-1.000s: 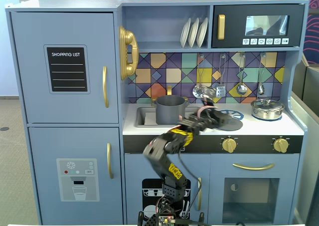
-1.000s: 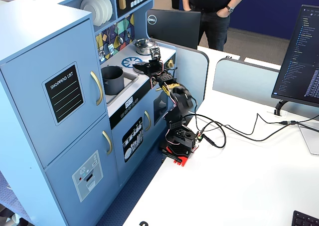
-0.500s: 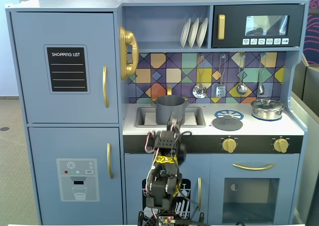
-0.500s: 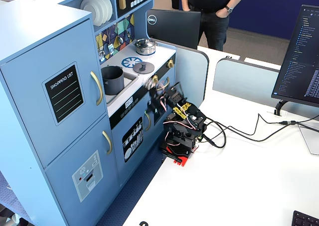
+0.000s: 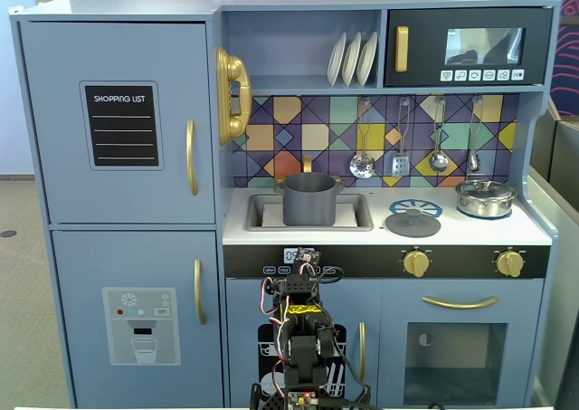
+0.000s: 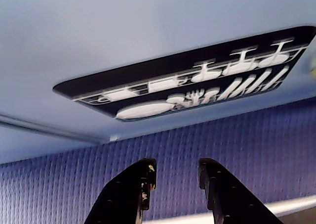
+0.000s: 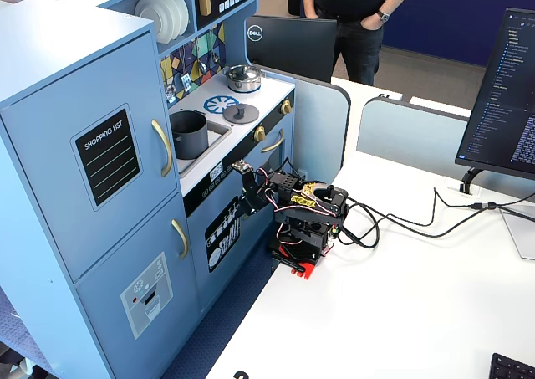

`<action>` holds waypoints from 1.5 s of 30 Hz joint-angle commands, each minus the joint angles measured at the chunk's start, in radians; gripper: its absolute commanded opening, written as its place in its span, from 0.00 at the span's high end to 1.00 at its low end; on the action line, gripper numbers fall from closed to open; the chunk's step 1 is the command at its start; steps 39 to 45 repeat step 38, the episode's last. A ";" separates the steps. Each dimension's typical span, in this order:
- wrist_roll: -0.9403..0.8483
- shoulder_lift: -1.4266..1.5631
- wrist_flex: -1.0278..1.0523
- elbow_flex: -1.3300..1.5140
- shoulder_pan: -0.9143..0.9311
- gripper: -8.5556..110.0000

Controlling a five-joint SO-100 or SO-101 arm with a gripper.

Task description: Take off the lid from the gray recipient and place it on the counter

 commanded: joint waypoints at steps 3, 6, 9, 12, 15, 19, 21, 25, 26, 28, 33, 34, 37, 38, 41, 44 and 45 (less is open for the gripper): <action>0.040 0.117 0.327 -0.006 -0.008 0.93; -0.037 0.149 0.466 -0.006 0.009 0.92; -0.118 0.149 0.563 -0.006 0.018 0.91; -0.149 0.149 0.640 -0.006 0.018 0.91; -0.179 0.149 0.644 -0.006 0.029 0.90; -0.186 0.150 0.646 -0.006 0.032 0.90; -0.186 0.150 0.646 -0.006 0.032 0.90; -0.186 0.150 0.646 -0.006 0.032 0.90; -0.186 0.150 0.646 -0.006 0.032 0.90; -0.186 0.150 0.646 -0.006 0.032 0.90; -0.186 0.150 0.646 -0.006 0.032 0.89; -0.186 0.150 0.646 -0.006 0.032 0.89; -0.186 0.150 0.646 -0.006 0.032 0.89; -0.186 0.150 0.646 -0.006 0.032 0.89; -0.186 0.150 0.646 -0.006 0.032 0.89; -0.186 0.150 0.646 -0.006 0.032 0.89; -0.186 0.150 0.646 -0.006 0.032 0.89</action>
